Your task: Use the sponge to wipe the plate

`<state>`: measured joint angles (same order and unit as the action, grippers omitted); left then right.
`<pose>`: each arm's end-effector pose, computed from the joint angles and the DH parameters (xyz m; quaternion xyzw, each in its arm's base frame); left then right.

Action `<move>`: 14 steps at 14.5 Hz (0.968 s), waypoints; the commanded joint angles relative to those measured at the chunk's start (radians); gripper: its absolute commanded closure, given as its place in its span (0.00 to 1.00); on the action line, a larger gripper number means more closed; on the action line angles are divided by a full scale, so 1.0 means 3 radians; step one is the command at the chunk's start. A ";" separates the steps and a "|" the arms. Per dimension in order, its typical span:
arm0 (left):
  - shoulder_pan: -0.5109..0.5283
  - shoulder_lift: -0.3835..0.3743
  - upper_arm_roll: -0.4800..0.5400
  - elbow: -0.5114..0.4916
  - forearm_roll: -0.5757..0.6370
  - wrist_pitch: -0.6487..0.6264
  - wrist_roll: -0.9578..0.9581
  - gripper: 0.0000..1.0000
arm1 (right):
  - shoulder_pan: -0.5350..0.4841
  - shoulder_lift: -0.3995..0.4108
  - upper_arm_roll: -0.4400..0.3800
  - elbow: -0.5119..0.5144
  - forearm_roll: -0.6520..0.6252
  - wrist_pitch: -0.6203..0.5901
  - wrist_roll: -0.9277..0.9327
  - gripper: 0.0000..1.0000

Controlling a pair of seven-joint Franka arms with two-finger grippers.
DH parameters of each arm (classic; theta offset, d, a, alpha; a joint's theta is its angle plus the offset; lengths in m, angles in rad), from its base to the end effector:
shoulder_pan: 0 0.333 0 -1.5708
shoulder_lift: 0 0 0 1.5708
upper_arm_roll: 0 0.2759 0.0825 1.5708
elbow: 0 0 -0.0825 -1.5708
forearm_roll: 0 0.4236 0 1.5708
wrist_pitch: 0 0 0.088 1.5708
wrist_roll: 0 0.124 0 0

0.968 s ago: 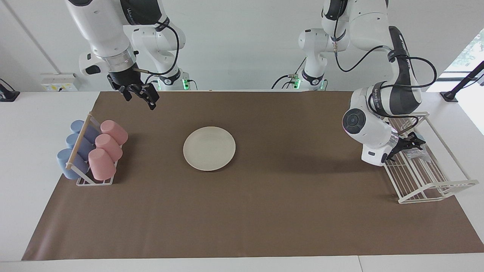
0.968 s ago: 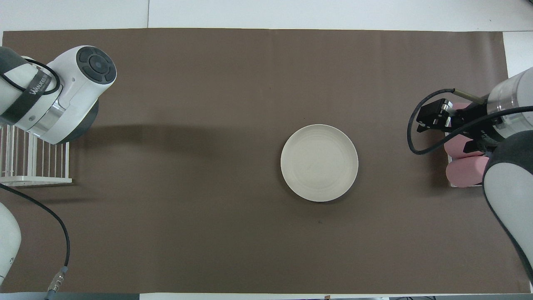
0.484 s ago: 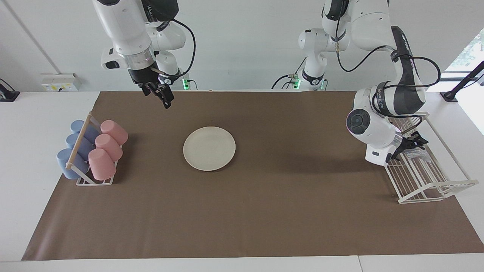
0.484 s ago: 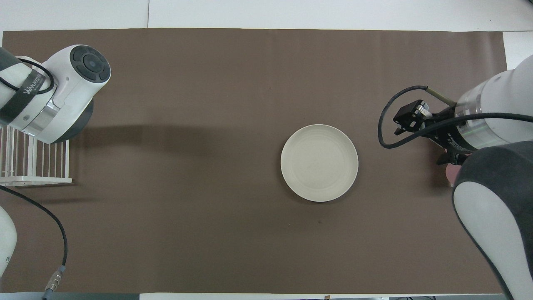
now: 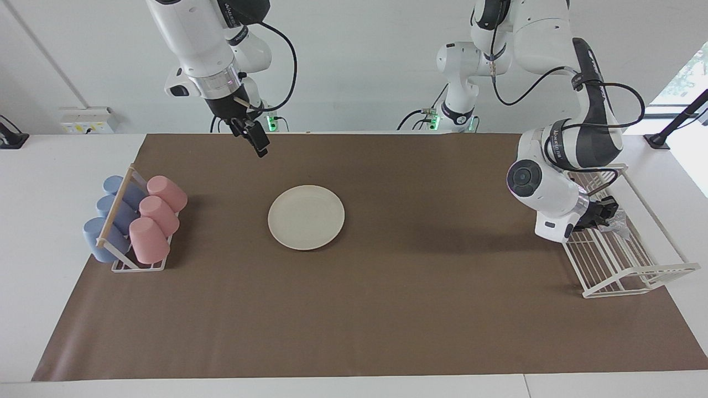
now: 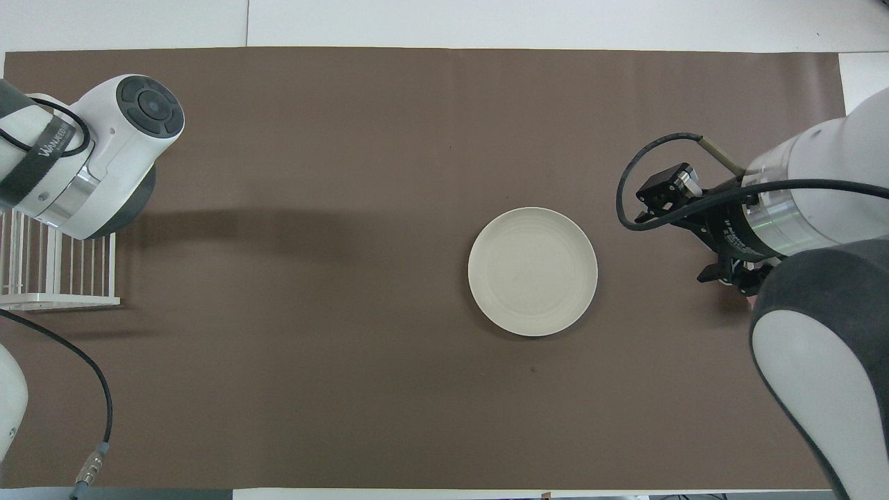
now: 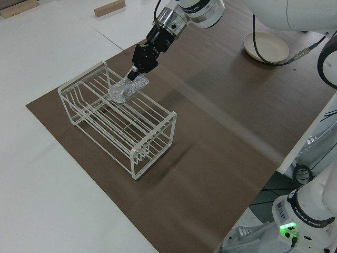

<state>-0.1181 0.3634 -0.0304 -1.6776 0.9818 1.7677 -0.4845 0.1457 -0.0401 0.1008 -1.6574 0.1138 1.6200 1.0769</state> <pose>0.6681 -0.0108 0.3406 -0.8897 0.0054 -0.0234 0.4560 0.5655 0.1572 0.5515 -0.9125 0.4053 0.0327 0.0440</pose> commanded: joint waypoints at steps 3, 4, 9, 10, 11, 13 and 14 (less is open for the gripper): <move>0.0010 -0.0045 -0.0016 0.0084 -0.0015 -0.0027 -0.0006 1.00 | 0.0321 0.0169 0.0022 0.0028 -0.0083 0.0341 0.0526 0.00; 0.0010 -0.0051 -0.0016 0.0151 -0.0112 -0.0032 0.0009 1.00 | 0.0358 0.0200 0.0022 0.0043 -0.0083 0.0383 0.0587 0.00; -0.0015 -0.0051 -0.0021 0.0692 -0.1103 -0.0338 0.0081 1.00 | 0.0608 0.0588 0.0022 0.0492 -0.0083 0.0409 0.1129 0.00; -0.0025 -0.0051 -0.0026 0.0810 -0.1363 -0.0441 0.0086 1.00 | 0.0674 0.0660 0.0017 0.0539 -0.0088 0.0419 0.1241 0.00; -0.0026 -0.0046 -0.0027 0.0922 -0.1629 -0.0517 0.0086 1.00 | 0.0746 0.0676 0.0017 0.0570 -0.0113 0.0414 0.1333 0.00; -0.0026 -0.0051 -0.0021 0.1071 -0.2196 -0.0620 0.0081 1.00 | 0.0757 0.0650 0.0022 0.0509 -0.0180 0.0327 0.1345 0.00; -0.0026 -0.0056 -0.0021 0.1072 -0.2452 -0.0636 0.0081 1.00 | 0.0812 0.0640 0.0022 0.0493 -0.0185 0.0307 0.1350 0.00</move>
<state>-0.1251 0.3417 -0.0392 -1.3957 0.3767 1.6192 -0.4726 0.3763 0.1430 0.1043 -1.5307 0.0792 1.7435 1.4607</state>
